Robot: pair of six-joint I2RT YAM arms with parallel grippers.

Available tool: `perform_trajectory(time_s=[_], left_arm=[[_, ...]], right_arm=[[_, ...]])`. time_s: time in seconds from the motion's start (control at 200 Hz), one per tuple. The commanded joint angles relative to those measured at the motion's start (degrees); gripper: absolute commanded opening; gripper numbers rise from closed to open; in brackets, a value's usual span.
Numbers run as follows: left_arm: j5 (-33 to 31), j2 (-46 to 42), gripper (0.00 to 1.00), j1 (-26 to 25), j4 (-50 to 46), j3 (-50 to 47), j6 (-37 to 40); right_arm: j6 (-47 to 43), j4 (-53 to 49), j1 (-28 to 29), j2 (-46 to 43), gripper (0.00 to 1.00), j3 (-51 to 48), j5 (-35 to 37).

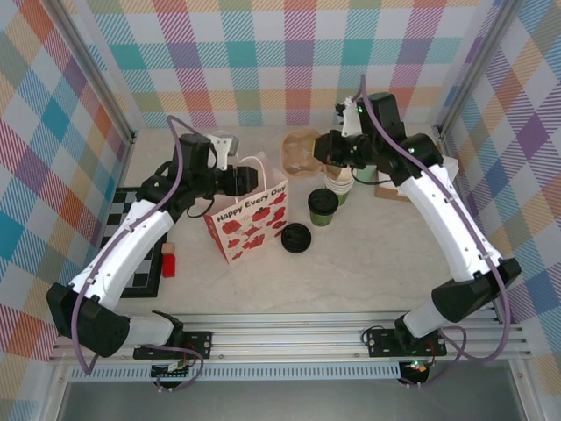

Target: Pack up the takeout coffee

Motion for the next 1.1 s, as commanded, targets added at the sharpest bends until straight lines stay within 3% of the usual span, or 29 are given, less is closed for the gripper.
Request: perform_trajectory(time_s=[0.0,0.12,0.28,0.435,0.585,0.81,1.1], left_arm=[[0.84,-3.52,0.39,0.55,5.73,-1.40,5.35],[0.36,-4.33,0.29,0.55,5.89,-1.46,9.08],[4.37,-6.04,0.13,0.31,6.29,-3.00,14.96],[6.17,-9.43,0.12,-0.93,5.02,-5.87,23.27],[9.90,-15.24,0.11,-2.13,13.00,-13.93,30.31],[9.96,-15.35,0.11,-2.18,11.77,-13.87,31.95],[7.60,-15.10,0.12,-2.27,13.54,-14.04,30.72]], right_arm=[[-1.03,-0.32,1.05,2.74,0.00,5.50,-2.73],[-0.96,-2.14,1.84,6.05,0.00,10.42,-4.13],[0.76,-5.06,3.14,10.20,0.00,16.13,-6.95],[5.54,-5.28,3.37,14.08,0.00,20.63,-13.11],[8.90,-4.25,4.55,18.97,0.00,24.78,-20.11],[13.26,-3.38,6.29,23.88,0.00,26.87,-27.11],[11.49,-5.78,7.50,23.38,0.00,24.79,-27.35]])
